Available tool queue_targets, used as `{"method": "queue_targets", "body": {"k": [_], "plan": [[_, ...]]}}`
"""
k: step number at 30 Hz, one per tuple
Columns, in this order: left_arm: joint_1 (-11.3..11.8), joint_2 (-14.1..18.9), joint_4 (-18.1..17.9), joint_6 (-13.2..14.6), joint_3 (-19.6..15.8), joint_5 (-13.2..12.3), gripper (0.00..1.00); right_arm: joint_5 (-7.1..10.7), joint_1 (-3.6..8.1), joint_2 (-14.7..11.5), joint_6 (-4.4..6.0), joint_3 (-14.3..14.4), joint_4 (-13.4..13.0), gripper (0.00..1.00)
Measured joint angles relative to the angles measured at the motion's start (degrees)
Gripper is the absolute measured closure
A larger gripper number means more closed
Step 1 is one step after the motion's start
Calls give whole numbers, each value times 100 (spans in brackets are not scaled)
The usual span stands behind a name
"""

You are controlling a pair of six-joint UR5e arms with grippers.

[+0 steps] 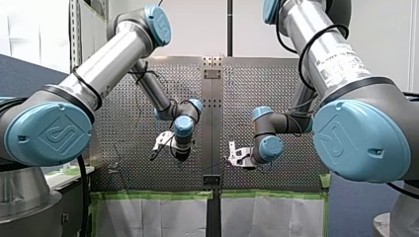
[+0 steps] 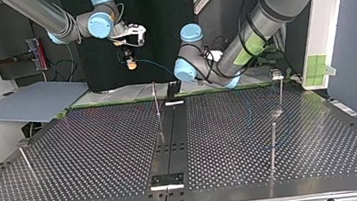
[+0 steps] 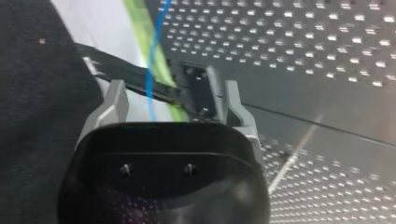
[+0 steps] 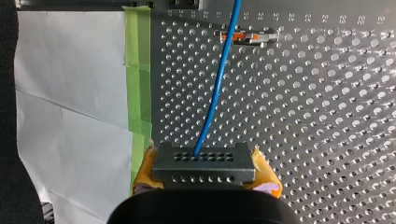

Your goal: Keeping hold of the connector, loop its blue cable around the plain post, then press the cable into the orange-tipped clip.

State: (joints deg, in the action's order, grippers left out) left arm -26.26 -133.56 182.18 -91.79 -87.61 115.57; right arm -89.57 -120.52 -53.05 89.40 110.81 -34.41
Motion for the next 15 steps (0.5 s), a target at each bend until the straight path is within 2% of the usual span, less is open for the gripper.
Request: {"method": "queue_targets", "body": {"k": [5, 15], "plan": [[6, -199, 279, 33, 83, -62, 0, 9, -8, 0, 0, 0, -4, 100], [42, -248, 859, -8, 385, -311, 0, 70, -28, -1, 0, -2, -10, 100]]}}
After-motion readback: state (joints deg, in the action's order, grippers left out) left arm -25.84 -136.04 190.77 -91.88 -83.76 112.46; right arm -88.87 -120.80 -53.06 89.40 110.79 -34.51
